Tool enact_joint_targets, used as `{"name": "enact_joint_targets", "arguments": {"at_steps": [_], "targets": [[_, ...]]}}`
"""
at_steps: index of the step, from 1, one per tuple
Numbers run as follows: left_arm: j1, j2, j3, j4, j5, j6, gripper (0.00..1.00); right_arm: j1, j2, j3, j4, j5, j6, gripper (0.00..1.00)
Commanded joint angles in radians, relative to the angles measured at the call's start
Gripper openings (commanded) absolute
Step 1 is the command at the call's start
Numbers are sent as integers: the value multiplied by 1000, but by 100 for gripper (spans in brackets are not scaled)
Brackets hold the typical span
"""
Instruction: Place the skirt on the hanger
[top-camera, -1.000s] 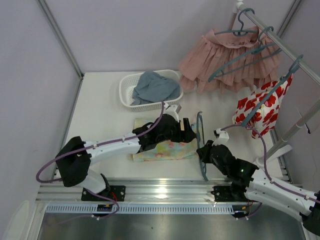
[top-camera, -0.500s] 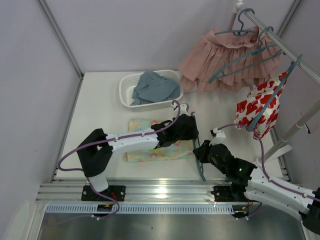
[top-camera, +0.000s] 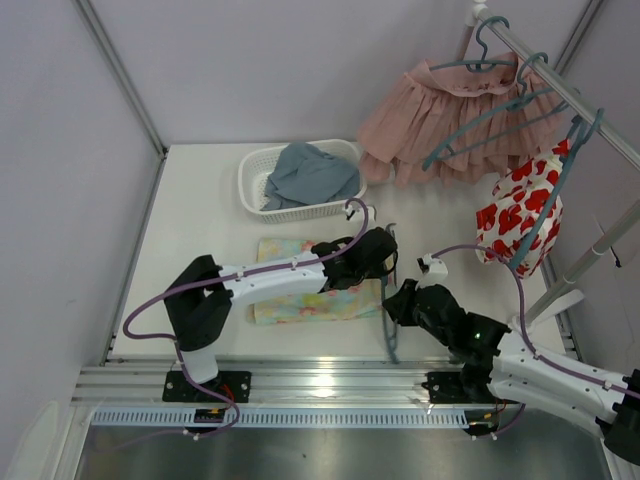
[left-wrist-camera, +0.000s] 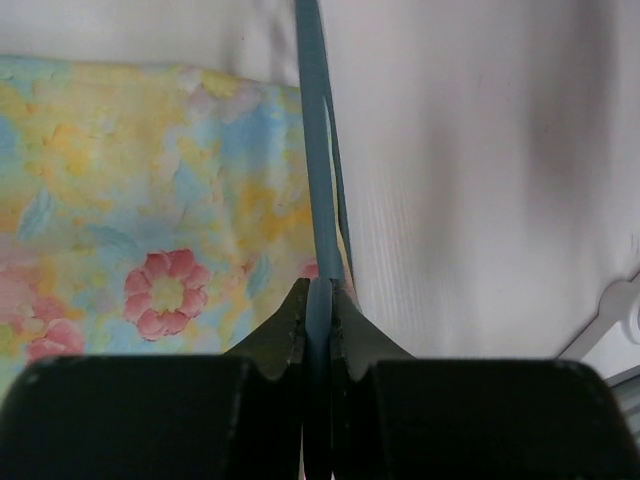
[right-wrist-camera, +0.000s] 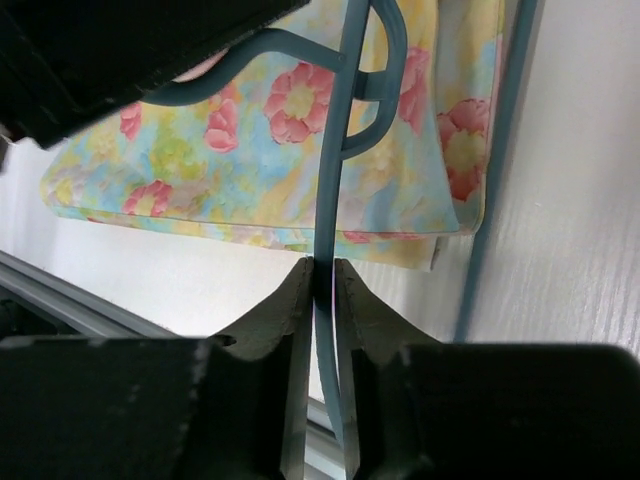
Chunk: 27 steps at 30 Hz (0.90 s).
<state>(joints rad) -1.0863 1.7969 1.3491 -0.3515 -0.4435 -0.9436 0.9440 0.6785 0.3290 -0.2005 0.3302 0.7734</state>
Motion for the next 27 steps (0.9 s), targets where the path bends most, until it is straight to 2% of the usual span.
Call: {"name": "enact_joint_targets", "arguments": {"at_steps": [1,2,6,11,14,21,27], "targets": [[0,-22,-13,-76,-47,48,0,-4,-17,100,-45,7,7,24],[2,-31,-27,-76,-46,48,0,-4,-22,126,-65,10,9,31],[15,-70,-100,-43,-46,66,0,-8,-59,171,-167,27,27,47],[37,-119,-154,-37,-60,66,0,-28,-66,196,-260,82,67,49],[45,-123,-165,-32,-61,68,0,-65,-33,180,-255,75,75,49],[51,-117,-185,-17,-50,55,0,-158,85,140,-59,-43,3,49],[75,-123,-232,8,-24,17,0,-183,228,145,91,-129,-51,52]]}}
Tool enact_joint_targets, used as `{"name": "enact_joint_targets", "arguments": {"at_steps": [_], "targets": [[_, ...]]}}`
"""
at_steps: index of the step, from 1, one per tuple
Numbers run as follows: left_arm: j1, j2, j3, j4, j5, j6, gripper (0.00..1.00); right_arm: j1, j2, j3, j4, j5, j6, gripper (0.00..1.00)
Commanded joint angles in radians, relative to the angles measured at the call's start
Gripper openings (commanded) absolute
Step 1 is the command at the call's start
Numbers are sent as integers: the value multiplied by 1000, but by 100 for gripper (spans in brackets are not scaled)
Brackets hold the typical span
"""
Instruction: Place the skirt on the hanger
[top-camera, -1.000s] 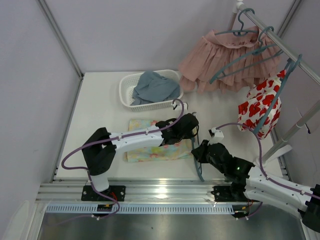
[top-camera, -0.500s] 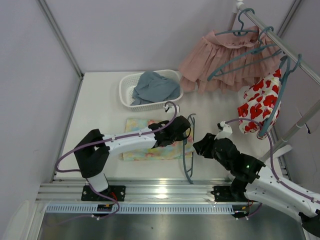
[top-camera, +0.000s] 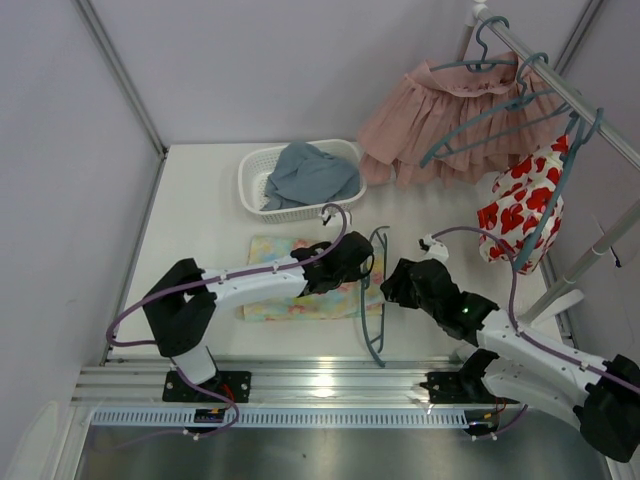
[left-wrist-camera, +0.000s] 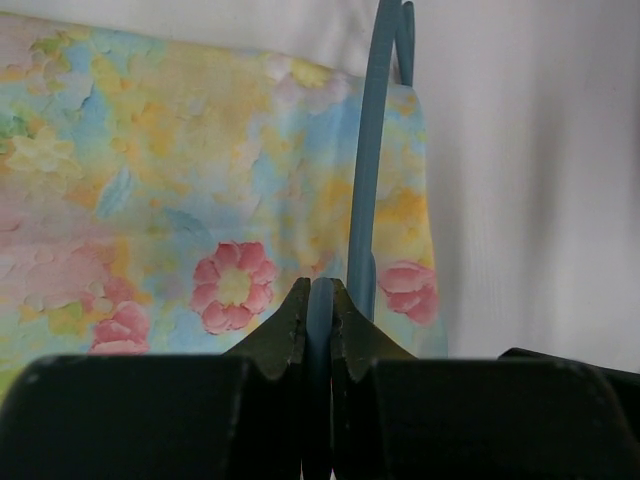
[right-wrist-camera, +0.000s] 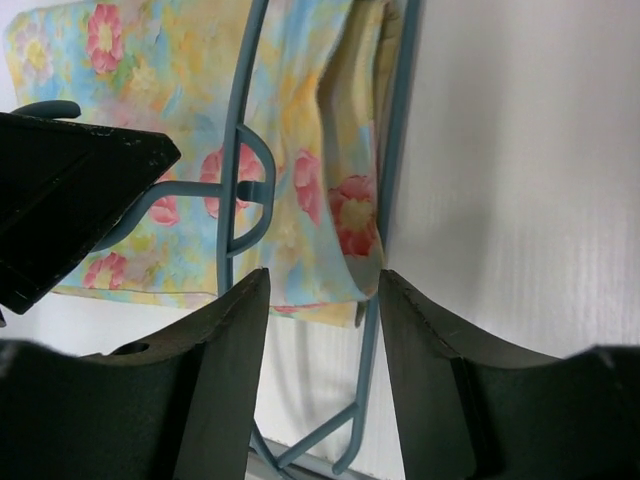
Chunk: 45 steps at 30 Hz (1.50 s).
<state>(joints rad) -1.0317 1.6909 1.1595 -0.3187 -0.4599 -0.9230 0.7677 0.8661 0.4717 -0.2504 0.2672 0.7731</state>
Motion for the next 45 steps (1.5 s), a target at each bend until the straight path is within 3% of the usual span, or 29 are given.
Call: {"name": "enact_joint_targets", "arguments": {"at_steps": [1,18,34,36,37,40,45], "targets": [[24,-19,-50,-23,-6,-5,0,-7,71,2,163,-74,-55,54],[59,-65,-106,1,3,0,0,-41,382,24,350,-100,-138,57],[74,-76,-133,13,10,-4,0,-41,508,61,470,-168,-124,46],[78,-82,-138,12,7,-2,0,-42,533,62,481,-169,-123,41],[78,-85,-139,10,6,-2,0,-42,539,67,484,-171,-123,26],[87,-89,-139,-11,-2,-2,0,-42,525,74,468,-161,-118,0],[104,-99,-159,-31,-14,-10,0,-39,426,130,396,-131,-130,0]]}}
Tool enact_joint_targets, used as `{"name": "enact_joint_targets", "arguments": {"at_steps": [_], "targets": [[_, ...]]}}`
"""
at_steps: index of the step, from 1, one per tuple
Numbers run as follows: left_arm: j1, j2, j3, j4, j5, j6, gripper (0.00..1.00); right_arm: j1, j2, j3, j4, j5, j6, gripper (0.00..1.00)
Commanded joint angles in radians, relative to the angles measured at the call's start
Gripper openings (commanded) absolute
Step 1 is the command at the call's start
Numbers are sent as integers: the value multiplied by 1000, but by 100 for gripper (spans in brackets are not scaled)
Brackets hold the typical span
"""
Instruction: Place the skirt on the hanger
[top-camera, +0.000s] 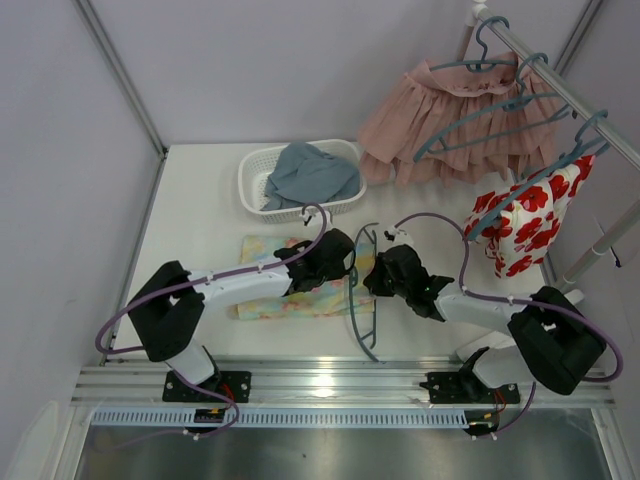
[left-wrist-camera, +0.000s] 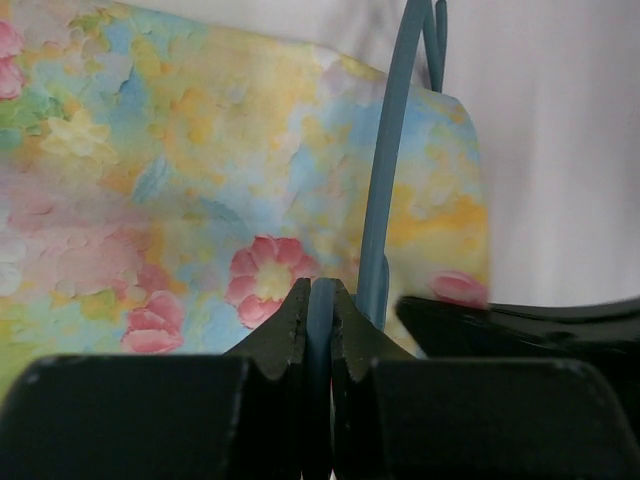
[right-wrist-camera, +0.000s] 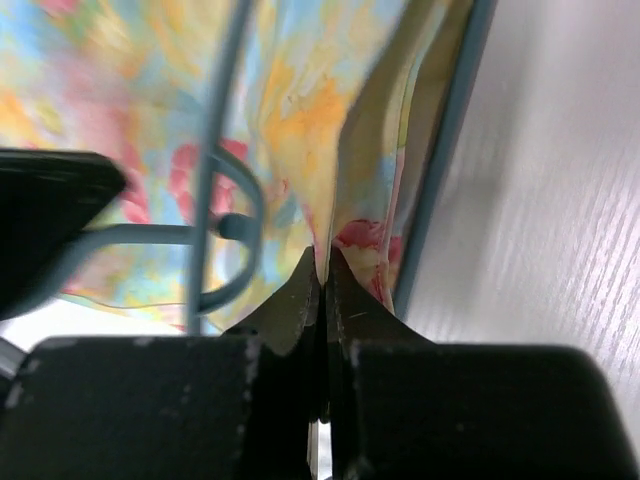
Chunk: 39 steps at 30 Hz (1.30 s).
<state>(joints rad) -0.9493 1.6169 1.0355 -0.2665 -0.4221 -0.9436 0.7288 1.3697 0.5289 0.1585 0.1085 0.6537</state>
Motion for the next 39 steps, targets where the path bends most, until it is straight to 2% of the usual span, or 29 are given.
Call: {"name": "enact_joint_targets", "arguments": {"at_steps": [1,6,12,25,32,35,37,39], "targets": [[26,-28,-37,-80,-53,9,0,0,-90,85,-40,26,-11,0],[29,-23,-49,-74,-50,0,0,26,-141,163,-138,59,6,0],[41,-32,-57,-62,-41,2,0,41,-159,122,-184,103,35,0],[44,-75,-38,-94,-18,75,0,35,-63,17,-77,13,34,0],[44,-80,-40,-105,-1,62,0,80,-60,-3,7,-35,67,15],[44,-83,-45,-106,0,46,0,103,-5,20,10,-18,96,16],[44,-86,-51,-106,2,40,0,124,37,39,19,-6,118,14],[44,-94,-54,-105,2,31,0,132,54,45,48,-12,167,6]]}}
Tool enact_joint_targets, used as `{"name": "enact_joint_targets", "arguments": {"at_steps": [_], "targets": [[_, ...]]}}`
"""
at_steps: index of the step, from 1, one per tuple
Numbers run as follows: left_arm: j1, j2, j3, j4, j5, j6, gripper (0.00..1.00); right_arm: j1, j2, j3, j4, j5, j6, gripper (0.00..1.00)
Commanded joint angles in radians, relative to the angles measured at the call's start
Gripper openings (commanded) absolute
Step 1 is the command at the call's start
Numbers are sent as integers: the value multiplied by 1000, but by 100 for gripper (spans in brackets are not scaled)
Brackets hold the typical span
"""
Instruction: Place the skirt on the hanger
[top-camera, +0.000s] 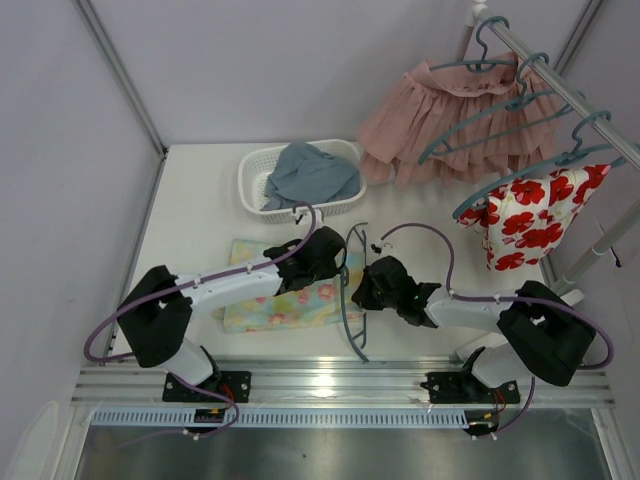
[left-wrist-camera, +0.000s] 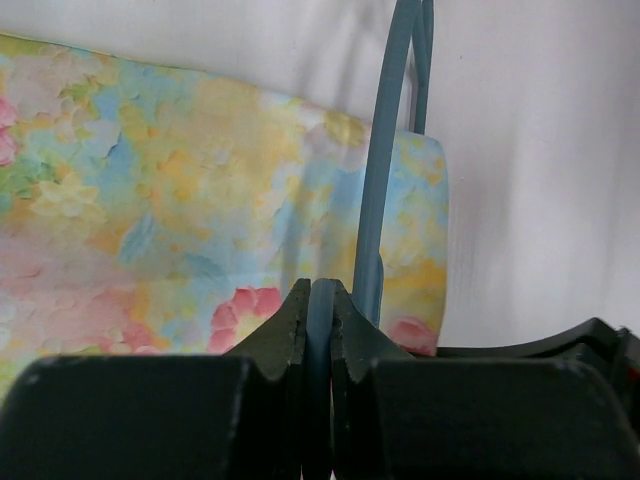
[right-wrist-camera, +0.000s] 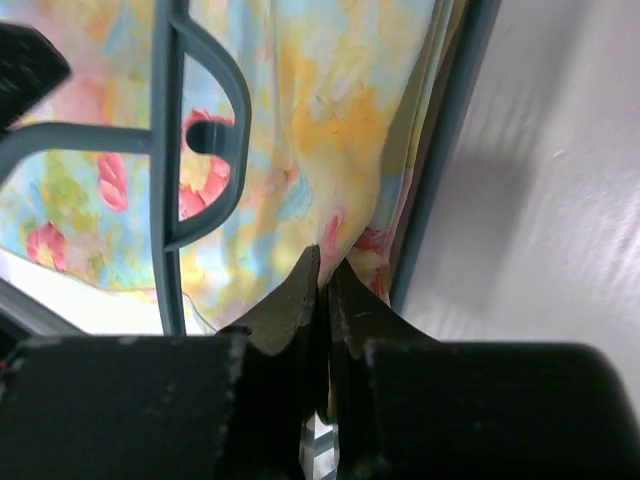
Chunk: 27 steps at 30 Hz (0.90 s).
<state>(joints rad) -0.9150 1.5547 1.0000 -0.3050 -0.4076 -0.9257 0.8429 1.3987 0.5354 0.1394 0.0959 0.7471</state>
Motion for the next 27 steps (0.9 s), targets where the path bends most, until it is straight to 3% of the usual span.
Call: {"name": "enact_joint_targets", "arguments": {"at_steps": [1,9,12,13,17,20,27], "targets": [[10,-33,-24,-69,-13,5,0,21,29,35,80,4,95,3],[10,-88,-95,-65,-22,-88,0,56,-50,-34,246,111,233,0],[10,-96,-106,-74,-25,-93,0,59,-60,-23,235,116,227,19],[10,-99,-106,-74,-25,-93,0,61,-53,-15,218,119,224,39],[11,-111,-107,-80,-36,-88,0,65,-41,5,92,134,218,59],[18,-119,-109,-80,-36,-78,0,70,-53,8,11,154,210,67],[18,-110,-106,-52,-10,-64,0,85,-66,9,-27,125,225,67]]}}
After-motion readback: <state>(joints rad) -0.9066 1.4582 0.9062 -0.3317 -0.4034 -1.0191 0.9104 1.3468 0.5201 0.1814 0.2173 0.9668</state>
